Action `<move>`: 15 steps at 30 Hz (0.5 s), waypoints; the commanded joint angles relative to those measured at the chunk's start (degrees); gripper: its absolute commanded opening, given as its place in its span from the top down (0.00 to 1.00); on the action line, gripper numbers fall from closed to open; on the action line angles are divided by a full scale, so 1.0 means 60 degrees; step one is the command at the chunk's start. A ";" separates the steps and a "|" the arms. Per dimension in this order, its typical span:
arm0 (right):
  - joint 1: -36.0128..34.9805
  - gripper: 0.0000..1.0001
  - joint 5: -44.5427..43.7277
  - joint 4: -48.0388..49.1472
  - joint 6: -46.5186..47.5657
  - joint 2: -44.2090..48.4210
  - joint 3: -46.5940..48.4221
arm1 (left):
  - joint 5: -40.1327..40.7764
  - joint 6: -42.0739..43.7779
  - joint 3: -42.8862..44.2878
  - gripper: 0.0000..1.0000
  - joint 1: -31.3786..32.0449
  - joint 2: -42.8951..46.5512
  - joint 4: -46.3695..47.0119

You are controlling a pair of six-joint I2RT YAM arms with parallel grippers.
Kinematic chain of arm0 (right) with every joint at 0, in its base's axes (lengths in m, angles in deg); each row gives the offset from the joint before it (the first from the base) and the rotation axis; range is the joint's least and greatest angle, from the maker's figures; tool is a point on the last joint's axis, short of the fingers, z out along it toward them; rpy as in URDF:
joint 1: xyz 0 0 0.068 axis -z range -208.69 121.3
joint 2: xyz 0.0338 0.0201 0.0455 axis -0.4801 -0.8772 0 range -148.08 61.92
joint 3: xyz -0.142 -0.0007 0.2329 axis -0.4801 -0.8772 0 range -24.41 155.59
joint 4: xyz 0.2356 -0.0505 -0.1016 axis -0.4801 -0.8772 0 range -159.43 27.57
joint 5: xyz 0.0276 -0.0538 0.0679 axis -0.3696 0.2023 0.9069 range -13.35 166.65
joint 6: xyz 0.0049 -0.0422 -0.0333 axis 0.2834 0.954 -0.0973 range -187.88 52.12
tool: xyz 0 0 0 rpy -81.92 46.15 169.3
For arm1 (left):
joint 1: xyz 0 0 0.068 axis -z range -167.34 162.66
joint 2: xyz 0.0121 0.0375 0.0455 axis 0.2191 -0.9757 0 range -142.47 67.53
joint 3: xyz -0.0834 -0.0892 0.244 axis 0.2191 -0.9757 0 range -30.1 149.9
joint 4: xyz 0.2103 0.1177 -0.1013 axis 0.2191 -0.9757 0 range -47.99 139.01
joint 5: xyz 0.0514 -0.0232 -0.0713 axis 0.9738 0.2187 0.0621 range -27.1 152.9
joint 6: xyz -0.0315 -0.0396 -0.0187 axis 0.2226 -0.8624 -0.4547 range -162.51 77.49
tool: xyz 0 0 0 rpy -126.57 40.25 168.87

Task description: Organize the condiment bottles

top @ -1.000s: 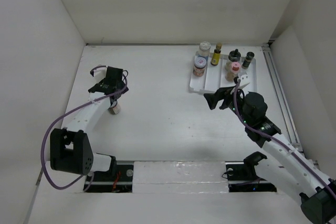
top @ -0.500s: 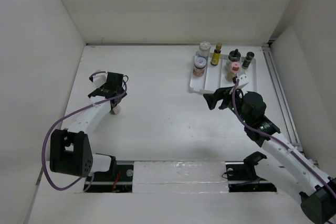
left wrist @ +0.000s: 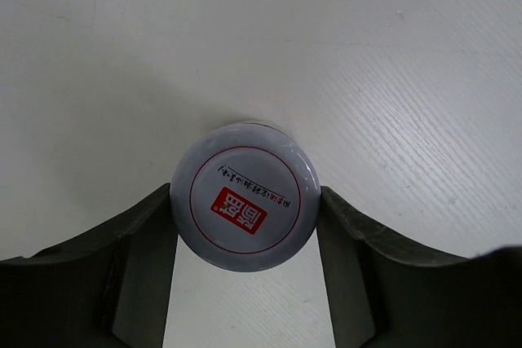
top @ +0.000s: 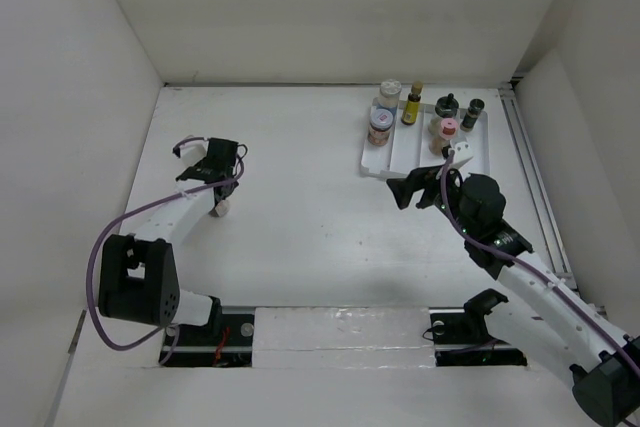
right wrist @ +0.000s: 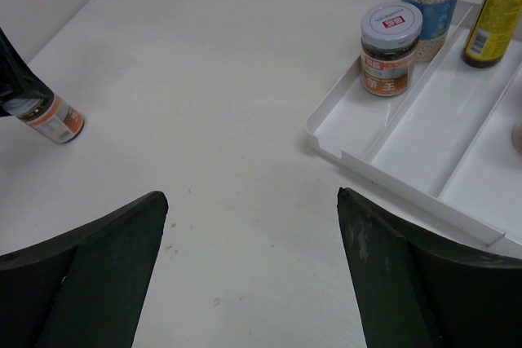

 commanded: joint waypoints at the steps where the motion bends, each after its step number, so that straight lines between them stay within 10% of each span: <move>1: -0.0067 0.09 -0.0102 0.0515 0.0093 0.0035 0.0394 | 0.0282 -0.0138 0.0178 0.55 -0.0014 -0.0100 -0.0008; 7: -0.0067 0.09 -0.0365 0.0515 0.0181 0.0035 0.0394 | 0.0195 0.0462 0.1756 0.58 0.1667 -0.0099 -0.0169; 15: 0.0035 0.09 -0.1331 0.0383 0.0283 0.0211 0.0306 | 0.0079 0.1734 0.7463 0.58 0.5418 -0.3345 -0.0258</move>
